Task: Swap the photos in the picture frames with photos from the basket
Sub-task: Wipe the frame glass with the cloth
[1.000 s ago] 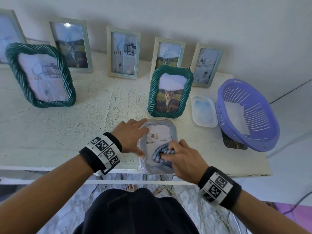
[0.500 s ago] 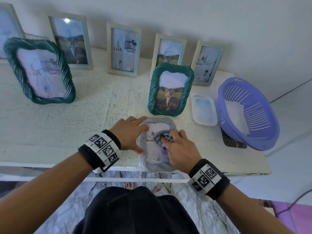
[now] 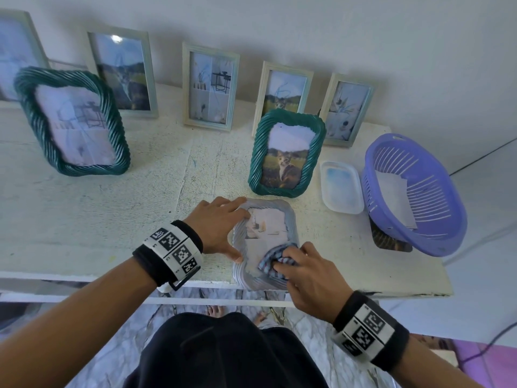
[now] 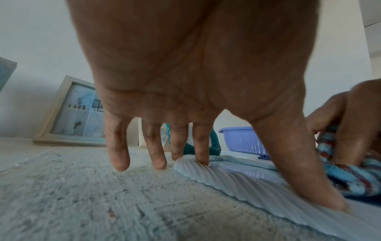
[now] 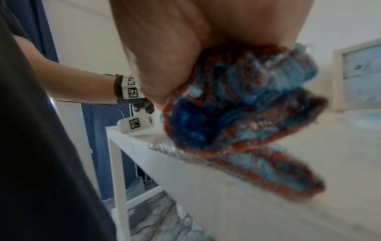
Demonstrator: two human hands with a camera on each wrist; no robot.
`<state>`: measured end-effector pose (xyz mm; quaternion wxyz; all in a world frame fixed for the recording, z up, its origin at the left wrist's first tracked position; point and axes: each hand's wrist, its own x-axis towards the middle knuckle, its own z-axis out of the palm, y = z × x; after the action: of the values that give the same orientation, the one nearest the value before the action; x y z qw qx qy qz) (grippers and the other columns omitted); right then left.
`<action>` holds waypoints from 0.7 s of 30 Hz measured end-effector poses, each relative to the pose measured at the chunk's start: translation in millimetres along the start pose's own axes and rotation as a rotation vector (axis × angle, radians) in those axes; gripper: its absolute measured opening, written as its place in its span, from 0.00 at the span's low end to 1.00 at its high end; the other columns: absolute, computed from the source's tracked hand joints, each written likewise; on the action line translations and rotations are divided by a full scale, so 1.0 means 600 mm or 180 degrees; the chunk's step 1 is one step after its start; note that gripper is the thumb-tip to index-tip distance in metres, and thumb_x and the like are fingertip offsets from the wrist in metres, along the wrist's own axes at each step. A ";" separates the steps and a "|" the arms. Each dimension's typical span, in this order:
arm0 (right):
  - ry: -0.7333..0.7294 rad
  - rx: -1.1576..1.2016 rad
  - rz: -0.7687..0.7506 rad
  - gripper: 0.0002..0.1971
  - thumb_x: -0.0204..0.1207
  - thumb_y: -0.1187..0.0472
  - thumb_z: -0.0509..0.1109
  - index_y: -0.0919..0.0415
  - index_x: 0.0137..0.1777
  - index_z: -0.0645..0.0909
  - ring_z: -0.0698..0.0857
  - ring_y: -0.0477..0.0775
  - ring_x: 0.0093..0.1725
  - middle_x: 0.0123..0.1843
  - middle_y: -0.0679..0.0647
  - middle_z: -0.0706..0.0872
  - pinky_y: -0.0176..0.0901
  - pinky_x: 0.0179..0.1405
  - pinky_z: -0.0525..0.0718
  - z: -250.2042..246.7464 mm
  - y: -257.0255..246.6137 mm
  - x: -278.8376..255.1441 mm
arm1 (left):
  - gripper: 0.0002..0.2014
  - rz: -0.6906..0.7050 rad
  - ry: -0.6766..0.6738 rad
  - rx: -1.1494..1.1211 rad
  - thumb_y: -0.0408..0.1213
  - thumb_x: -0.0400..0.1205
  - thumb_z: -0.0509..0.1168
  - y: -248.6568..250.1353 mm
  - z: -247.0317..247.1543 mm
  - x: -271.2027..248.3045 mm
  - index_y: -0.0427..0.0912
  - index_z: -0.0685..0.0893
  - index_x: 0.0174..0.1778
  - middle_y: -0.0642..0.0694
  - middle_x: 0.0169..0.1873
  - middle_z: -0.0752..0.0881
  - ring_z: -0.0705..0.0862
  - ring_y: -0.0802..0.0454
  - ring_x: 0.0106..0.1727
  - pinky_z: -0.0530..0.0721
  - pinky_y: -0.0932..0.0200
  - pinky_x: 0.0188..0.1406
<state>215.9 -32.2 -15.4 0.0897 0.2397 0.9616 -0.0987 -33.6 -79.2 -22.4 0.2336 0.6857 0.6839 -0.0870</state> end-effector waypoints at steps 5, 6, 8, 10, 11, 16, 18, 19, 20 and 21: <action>-0.0055 0.0243 0.0025 0.18 0.69 0.54 0.55 0.51 0.48 0.86 0.78 0.56 0.44 0.46 0.52 0.81 0.43 0.21 0.81 -0.001 -0.029 0.014 | 0.48 0.0011 0.0038 -0.0095 0.70 0.67 0.71 -0.004 0.006 -0.002 0.57 0.60 0.80 0.55 0.86 0.47 0.56 0.45 0.82 0.62 0.41 0.76; -0.0085 0.0288 -0.0047 0.17 0.69 0.54 0.56 0.51 0.48 0.86 0.78 0.56 0.45 0.48 0.53 0.81 0.44 0.23 0.82 0.002 -0.040 0.014 | 0.48 0.0020 0.0044 -0.0095 0.70 0.67 0.71 -0.004 0.007 -0.002 0.57 0.60 0.80 0.55 0.86 0.47 0.55 0.45 0.82 0.62 0.41 0.76; -0.0094 0.0326 -0.0102 0.17 0.70 0.54 0.56 0.51 0.49 0.85 0.78 0.56 0.46 0.48 0.52 0.80 0.43 0.23 0.81 0.002 -0.050 0.018 | 0.49 0.0036 0.0069 -0.0114 0.69 0.67 0.71 -0.005 0.008 -0.002 0.56 0.59 0.80 0.54 0.86 0.47 0.55 0.45 0.82 0.62 0.41 0.76; -0.0117 0.0209 -0.0098 0.18 0.70 0.54 0.55 0.50 0.52 0.85 0.79 0.56 0.48 0.50 0.52 0.80 0.44 0.23 0.83 -0.001 -0.046 0.031 | 0.52 0.0047 0.0103 -0.0131 0.70 0.67 0.71 -0.005 0.009 -0.002 0.54 0.54 0.82 0.53 0.86 0.49 0.56 0.45 0.82 0.62 0.41 0.76; -0.0115 0.0104 -0.0066 0.20 0.70 0.54 0.54 0.50 0.53 0.85 0.79 0.57 0.49 0.52 0.53 0.80 0.45 0.23 0.84 -0.002 -0.043 0.040 | 0.54 0.0054 0.0131 -0.0130 0.70 0.67 0.71 -0.004 0.009 -0.001 0.52 0.51 0.83 0.51 0.85 0.52 0.56 0.45 0.82 0.63 0.41 0.76; -0.0127 -0.0309 0.0159 0.18 0.71 0.57 0.65 0.55 0.60 0.84 0.80 0.66 0.54 0.58 0.59 0.80 0.51 0.30 0.88 -0.006 -0.029 0.101 | 0.64 0.0006 0.0279 -0.0108 0.72 0.65 0.70 -0.005 0.013 -0.003 0.46 0.40 0.84 0.46 0.80 0.69 0.61 0.44 0.81 0.64 0.43 0.76; -0.0033 -0.0342 0.0292 0.18 0.72 0.58 0.69 0.56 0.63 0.83 0.80 0.67 0.56 0.60 0.60 0.79 0.50 0.29 0.85 -0.016 -0.029 0.126 | 0.66 -0.0037 0.0268 -0.0031 0.74 0.65 0.69 -0.005 0.014 -0.003 0.44 0.35 0.85 0.45 0.80 0.70 0.61 0.45 0.81 0.64 0.44 0.76; -0.0003 -0.0374 0.0380 0.19 0.74 0.58 0.69 0.57 0.65 0.81 0.78 0.66 0.59 0.62 0.60 0.77 0.50 0.31 0.84 -0.021 -0.031 0.136 | 0.67 -0.0054 0.0258 -0.0015 0.74 0.65 0.69 -0.005 0.014 -0.003 0.43 0.34 0.84 0.44 0.80 0.70 0.61 0.45 0.82 0.63 0.44 0.76; 0.0014 -0.0398 0.0439 0.19 0.76 0.57 0.67 0.57 0.67 0.80 0.76 0.66 0.61 0.65 0.60 0.76 0.50 0.34 0.83 -0.025 -0.033 0.144 | 0.67 -0.0064 0.0252 -0.0005 0.74 0.65 0.68 -0.005 0.015 -0.002 0.43 0.34 0.84 0.44 0.80 0.69 0.60 0.45 0.82 0.63 0.43 0.77; 0.0025 -0.0397 0.0461 0.19 0.78 0.57 0.65 0.58 0.68 0.78 0.74 0.66 0.63 0.66 0.60 0.74 0.51 0.38 0.83 -0.025 -0.036 0.148 | 0.67 -0.0071 0.0243 -0.0004 0.75 0.65 0.68 -0.006 0.015 -0.003 0.42 0.35 0.84 0.44 0.80 0.69 0.60 0.45 0.82 0.63 0.43 0.77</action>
<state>126.4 -7.7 -17.1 0.1076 0.3030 0.9464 -0.0310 -35.2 -84.6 -30.1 0.2068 0.6806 0.7000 -0.0629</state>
